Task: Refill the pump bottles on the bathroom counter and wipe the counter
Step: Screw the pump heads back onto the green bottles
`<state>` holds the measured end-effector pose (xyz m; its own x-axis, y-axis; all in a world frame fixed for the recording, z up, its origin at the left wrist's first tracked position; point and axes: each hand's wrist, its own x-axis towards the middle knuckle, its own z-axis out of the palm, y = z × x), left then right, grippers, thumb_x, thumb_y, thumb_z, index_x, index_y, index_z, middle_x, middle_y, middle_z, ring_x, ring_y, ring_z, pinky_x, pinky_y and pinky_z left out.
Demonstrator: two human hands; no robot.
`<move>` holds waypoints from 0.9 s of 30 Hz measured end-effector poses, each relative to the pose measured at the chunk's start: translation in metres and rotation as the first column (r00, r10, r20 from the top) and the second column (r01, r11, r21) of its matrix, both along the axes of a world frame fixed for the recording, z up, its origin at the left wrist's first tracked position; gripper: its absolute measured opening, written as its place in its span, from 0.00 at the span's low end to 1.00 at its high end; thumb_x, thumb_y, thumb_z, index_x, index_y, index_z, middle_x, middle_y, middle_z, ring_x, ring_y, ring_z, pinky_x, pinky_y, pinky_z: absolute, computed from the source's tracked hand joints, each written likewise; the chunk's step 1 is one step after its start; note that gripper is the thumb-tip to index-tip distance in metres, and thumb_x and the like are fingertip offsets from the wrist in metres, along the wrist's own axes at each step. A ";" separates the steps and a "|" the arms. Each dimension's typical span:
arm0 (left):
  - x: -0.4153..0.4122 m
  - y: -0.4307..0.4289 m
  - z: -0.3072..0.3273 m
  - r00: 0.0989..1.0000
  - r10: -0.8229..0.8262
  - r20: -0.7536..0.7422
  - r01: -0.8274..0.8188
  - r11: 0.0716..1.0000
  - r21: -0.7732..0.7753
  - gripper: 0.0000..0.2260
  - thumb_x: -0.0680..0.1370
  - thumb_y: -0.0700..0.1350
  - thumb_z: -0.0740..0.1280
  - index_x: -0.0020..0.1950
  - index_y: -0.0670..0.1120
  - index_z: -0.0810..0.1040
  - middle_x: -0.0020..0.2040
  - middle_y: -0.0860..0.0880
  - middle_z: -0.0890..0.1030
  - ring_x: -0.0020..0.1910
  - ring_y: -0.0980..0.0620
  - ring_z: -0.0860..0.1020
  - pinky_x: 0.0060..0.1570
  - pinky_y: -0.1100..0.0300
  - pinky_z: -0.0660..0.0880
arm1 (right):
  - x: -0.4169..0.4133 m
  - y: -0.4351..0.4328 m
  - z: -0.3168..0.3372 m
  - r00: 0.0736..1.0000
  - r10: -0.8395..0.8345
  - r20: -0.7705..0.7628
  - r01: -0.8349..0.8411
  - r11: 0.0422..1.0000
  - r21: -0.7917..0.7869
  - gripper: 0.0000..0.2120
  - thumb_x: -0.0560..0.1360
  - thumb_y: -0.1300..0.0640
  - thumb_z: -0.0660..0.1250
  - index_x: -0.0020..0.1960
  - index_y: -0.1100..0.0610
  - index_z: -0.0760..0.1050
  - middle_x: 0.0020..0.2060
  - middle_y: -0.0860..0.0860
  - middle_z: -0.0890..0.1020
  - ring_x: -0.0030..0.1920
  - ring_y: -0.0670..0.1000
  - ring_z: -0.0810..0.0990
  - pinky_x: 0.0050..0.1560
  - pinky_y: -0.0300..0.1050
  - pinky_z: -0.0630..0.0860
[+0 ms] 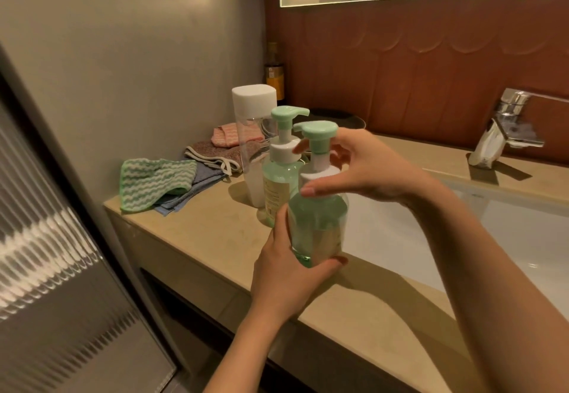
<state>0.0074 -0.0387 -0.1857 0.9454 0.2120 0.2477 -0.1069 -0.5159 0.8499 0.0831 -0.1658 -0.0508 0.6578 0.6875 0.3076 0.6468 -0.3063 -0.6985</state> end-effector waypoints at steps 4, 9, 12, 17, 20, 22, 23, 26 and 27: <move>0.000 -0.001 0.001 1.000 0.000 -0.004 0.000 1.000 -0.019 0.46 0.58 0.62 0.75 0.71 0.62 0.55 0.65 0.61 0.72 0.62 0.56 0.71 0.59 0.49 0.74 | -0.001 -0.002 0.003 1.000 0.012 -0.022 -0.013 0.996 -0.091 0.26 0.63 0.44 0.71 0.59 0.40 0.69 0.57 0.36 0.74 0.56 0.36 0.73 0.51 0.28 0.72; 0.000 -0.001 0.000 1.000 -0.006 -0.002 0.006 1.000 0.005 0.47 0.58 0.66 0.73 0.72 0.61 0.54 0.67 0.60 0.70 0.64 0.56 0.71 0.61 0.48 0.73 | -0.001 -0.023 0.010 0.996 0.052 -0.077 -0.057 0.996 -0.065 0.24 0.67 0.48 0.70 0.62 0.48 0.74 0.58 0.43 0.80 0.59 0.42 0.77 0.63 0.45 0.73; 0.000 -0.001 0.000 1.000 -0.009 -0.001 0.009 1.000 0.020 0.50 0.60 0.66 0.74 0.75 0.59 0.51 0.71 0.59 0.67 0.67 0.56 0.68 0.64 0.48 0.71 | -0.001 -0.025 0.011 0.993 0.067 -0.095 -0.070 0.997 -0.028 0.22 0.66 0.51 0.71 0.59 0.51 0.76 0.56 0.45 0.82 0.57 0.44 0.79 0.63 0.48 0.73; 0.000 0.000 -0.001 1.000 -0.010 -0.011 0.010 0.999 0.034 0.52 0.59 0.70 0.71 0.75 0.59 0.50 0.73 0.57 0.64 0.70 0.55 0.66 0.66 0.48 0.69 | 0.001 -0.028 0.011 0.989 0.096 -0.114 -0.099 0.995 -0.018 0.22 0.66 0.55 0.71 0.60 0.52 0.76 0.55 0.45 0.82 0.58 0.44 0.79 0.63 0.44 0.73; -0.001 -0.001 0.001 1.000 -0.017 0.002 0.017 1.000 0.022 0.50 0.60 0.67 0.74 0.75 0.60 0.50 0.72 0.59 0.65 0.69 0.56 0.66 0.66 0.49 0.69 | 0.002 -0.025 0.009 0.995 0.054 -0.083 -0.057 0.998 -0.038 0.23 0.64 0.52 0.72 0.59 0.53 0.77 0.52 0.46 0.83 0.55 0.44 0.80 0.60 0.42 0.75; -0.001 -0.001 0.001 1.000 -0.018 0.008 0.017 1.000 0.021 0.49 0.60 0.65 0.74 0.74 0.60 0.51 0.71 0.59 0.67 0.67 0.57 0.68 0.65 0.49 0.70 | 0.002 -0.020 0.007 1.000 0.008 -0.031 -0.010 0.998 -0.055 0.24 0.62 0.48 0.73 0.57 0.51 0.77 0.49 0.45 0.82 0.52 0.44 0.80 0.57 0.43 0.76; -0.001 -0.001 0.001 1.000 -0.014 0.012 0.014 1.000 0.021 0.48 0.60 0.65 0.74 0.74 0.60 0.52 0.70 0.59 0.68 0.66 0.57 0.69 0.63 0.49 0.71 | 0.002 -0.016 0.006 1.000 -0.022 -0.002 0.021 0.998 -0.065 0.24 0.61 0.45 0.73 0.56 0.48 0.76 0.49 0.44 0.81 0.51 0.44 0.79 0.55 0.42 0.77; -0.001 -0.001 0.001 1.000 -0.003 0.013 0.003 1.000 0.010 0.47 0.60 0.63 0.75 0.72 0.61 0.54 0.66 0.60 0.71 0.62 0.56 0.72 0.60 0.49 0.74 | -0.002 -0.004 0.003 0.997 -0.072 0.023 0.074 0.994 -0.076 0.27 0.59 0.41 0.72 0.56 0.42 0.70 0.50 0.37 0.76 0.52 0.40 0.76 0.51 0.34 0.74; -0.001 -0.001 0.001 1.000 -0.002 0.011 0.002 1.000 0.001 0.46 0.60 0.61 0.76 0.71 0.62 0.55 0.65 0.60 0.72 0.61 0.56 0.72 0.59 0.49 0.74 | -0.003 -0.002 0.002 0.998 -0.064 0.014 0.065 0.995 -0.071 0.28 0.59 0.41 0.72 0.57 0.42 0.68 0.51 0.36 0.75 0.52 0.37 0.75 0.50 0.30 0.73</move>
<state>0.0062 -0.0399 -0.1845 0.9430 0.2095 0.2587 -0.1178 -0.5168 0.8480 0.0806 -0.1674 -0.0485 0.6981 0.6641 0.2677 0.6323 -0.3963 -0.6657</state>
